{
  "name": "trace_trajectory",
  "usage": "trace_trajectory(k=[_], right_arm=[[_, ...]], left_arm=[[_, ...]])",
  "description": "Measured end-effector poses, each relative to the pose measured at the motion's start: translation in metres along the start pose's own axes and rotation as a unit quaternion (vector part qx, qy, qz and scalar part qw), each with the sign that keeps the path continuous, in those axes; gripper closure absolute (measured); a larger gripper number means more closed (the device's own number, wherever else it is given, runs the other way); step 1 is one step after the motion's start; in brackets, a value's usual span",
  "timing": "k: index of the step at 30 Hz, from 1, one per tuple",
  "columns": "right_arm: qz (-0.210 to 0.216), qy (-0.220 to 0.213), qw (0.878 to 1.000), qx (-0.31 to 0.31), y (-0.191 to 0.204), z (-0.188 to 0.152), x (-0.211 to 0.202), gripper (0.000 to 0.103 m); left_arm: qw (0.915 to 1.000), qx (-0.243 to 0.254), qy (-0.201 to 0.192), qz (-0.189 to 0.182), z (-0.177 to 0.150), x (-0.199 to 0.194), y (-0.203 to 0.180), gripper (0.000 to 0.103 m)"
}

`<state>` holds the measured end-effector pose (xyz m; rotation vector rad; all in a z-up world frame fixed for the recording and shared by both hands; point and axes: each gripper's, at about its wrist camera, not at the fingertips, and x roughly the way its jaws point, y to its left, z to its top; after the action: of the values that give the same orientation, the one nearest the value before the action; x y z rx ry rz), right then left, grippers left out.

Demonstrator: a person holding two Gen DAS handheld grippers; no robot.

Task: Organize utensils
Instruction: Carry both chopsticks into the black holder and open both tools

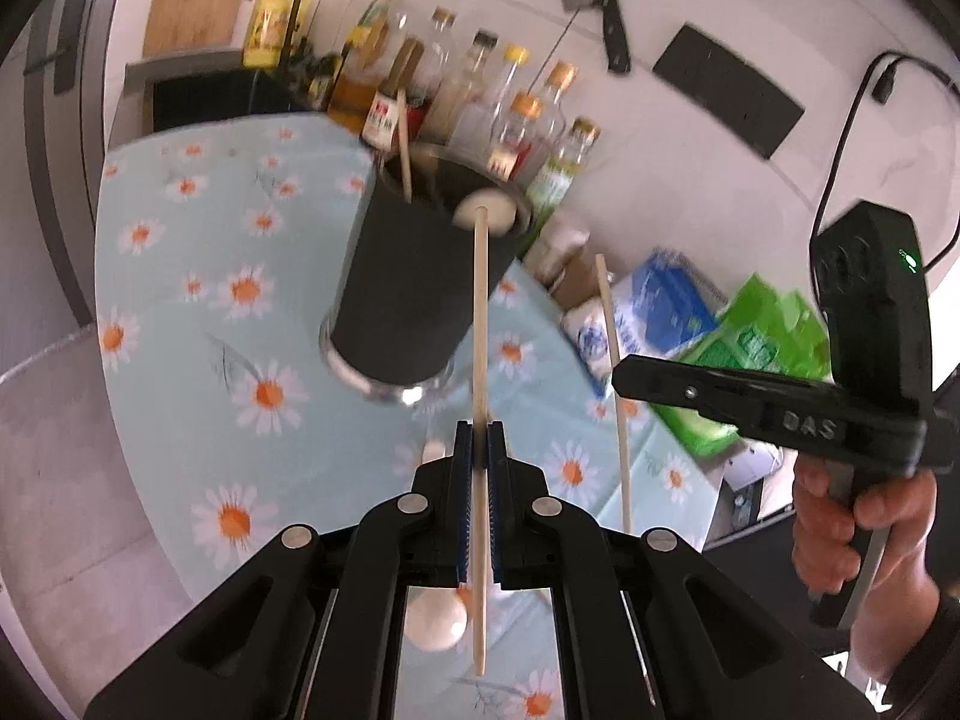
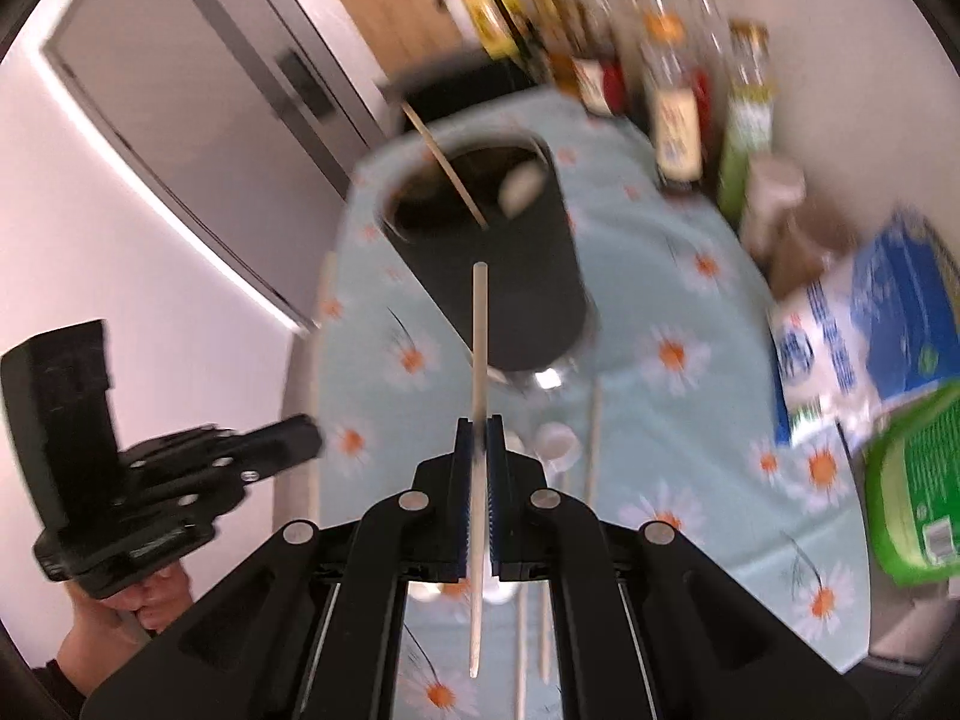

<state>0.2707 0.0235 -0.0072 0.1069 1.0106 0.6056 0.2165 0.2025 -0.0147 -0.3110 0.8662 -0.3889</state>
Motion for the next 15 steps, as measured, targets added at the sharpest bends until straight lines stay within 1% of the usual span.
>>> trace_trajectory(k=[3,5,8,11,15], right_arm=[[0.024,-0.044,0.999,-0.011,0.005,0.011,-0.017,0.098],[0.041,-0.077,0.996,-0.021,0.009,0.022,-0.026,0.098],[0.056,-0.119,0.991,-0.028,0.010,0.038,-0.035,0.098],[0.063,-0.152,0.986,-0.033,0.008,0.055,-0.040,0.098],[0.082,-0.189,0.978,-0.042,0.008,0.075,-0.050,0.098]], left_arm=[[0.9996,0.008,-0.026,-0.001,0.016,-0.007,-0.005,0.100],[0.9988,0.009,-0.048,-0.001,0.028,-0.011,-0.008,0.100],[0.9966,0.014,-0.081,-0.007,0.046,-0.016,-0.012,0.100],[0.9937,0.019,-0.110,-0.007,0.062,-0.020,-0.017,0.100],[0.9875,0.024,-0.155,-0.007,0.083,-0.025,-0.022,0.100]])
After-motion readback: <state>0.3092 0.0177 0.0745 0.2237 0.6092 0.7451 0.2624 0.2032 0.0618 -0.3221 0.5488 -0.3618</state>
